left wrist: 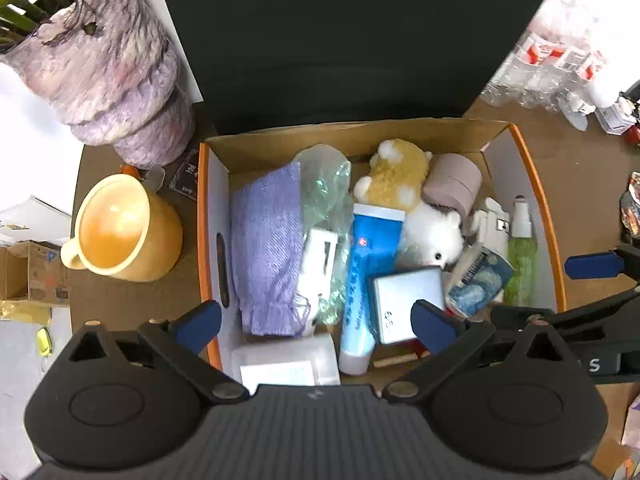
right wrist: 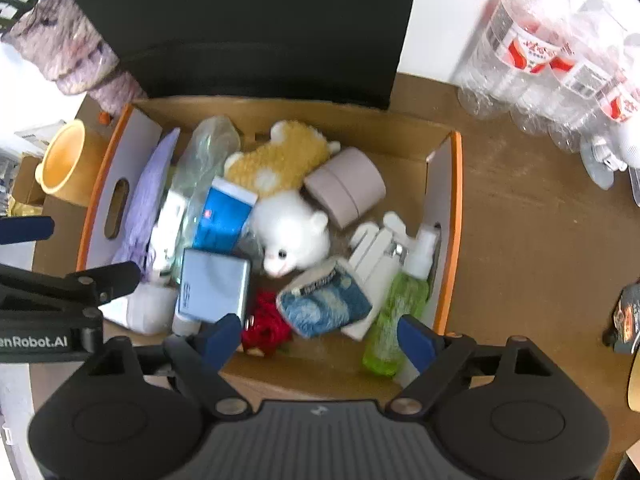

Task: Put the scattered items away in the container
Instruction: 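Release the spray bottle into the box while the right tool drops the white item in, then withdraw both open tools up and away from the box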

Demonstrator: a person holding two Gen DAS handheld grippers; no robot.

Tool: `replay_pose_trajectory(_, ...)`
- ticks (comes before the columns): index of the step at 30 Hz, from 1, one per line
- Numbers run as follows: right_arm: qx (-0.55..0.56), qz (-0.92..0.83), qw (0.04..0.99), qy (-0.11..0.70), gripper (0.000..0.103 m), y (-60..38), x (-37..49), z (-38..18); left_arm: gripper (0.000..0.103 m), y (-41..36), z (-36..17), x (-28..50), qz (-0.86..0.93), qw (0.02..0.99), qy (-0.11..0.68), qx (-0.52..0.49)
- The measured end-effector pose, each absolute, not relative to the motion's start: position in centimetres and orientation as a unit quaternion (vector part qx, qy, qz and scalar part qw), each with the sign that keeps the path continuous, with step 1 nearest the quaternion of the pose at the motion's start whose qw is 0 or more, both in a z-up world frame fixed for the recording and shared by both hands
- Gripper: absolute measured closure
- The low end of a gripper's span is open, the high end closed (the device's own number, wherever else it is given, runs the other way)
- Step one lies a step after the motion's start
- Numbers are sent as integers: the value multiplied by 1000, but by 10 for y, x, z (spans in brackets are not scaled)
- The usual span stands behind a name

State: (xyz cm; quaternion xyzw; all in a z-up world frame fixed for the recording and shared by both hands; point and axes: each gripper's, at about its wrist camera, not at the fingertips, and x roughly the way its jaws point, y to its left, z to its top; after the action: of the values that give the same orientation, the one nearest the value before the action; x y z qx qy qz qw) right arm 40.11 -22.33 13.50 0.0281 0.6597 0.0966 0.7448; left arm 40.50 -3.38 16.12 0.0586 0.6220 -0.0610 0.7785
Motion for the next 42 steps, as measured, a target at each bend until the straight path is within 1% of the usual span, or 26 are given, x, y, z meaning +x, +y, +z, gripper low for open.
replay_pose_trajectory(4, 21, 101, 742, 662, 15, -223, 385, 142, 0, -32, 175, 389, -59, 784, 615, 57)
replay_pose_trajectory(12, 26, 94, 762, 640, 14, -232, 345, 175, 0, -33, 202, 341, -58, 796, 600, 49)
replay_pose_trajectory(16, 10, 96, 766, 635, 14, -230, 313, 189, 0, -35, 220, 309, -60, 805, 588, 47)
replay_pose_trajectory(21, 17, 92, 779, 620, 14, -233, 274, 207, 0, -38, 243, 265, -67, 818, 570, 44)
replay_pose_trajectory(27, 14, 88, 800, 593, 13, -234, 223, 224, 0, -41, 254, 215, -50, 839, 540, 36)
replay_pose_trajectory(34, 29, 108, 837, 535, 13, -232, 165, 227, 0, -35, 260, 143, -33, 884, 466, 38)
replay_pose_trajectory(37, 12, 119, 861, 495, 13, -226, 132, 229, 0, -33, 256, 103, -40, 914, 400, 59)
replay_pose_trajectory(40, 4, 126, 885, 448, 12, -222, 102, 221, 0, -31, 240, 71, -18, 934, 349, 81)
replay_pose_trajectory(42, 0, 131, 901, 413, 6, -218, 82, 207, 0, -23, 225, 50, -14, 947, 316, 63)
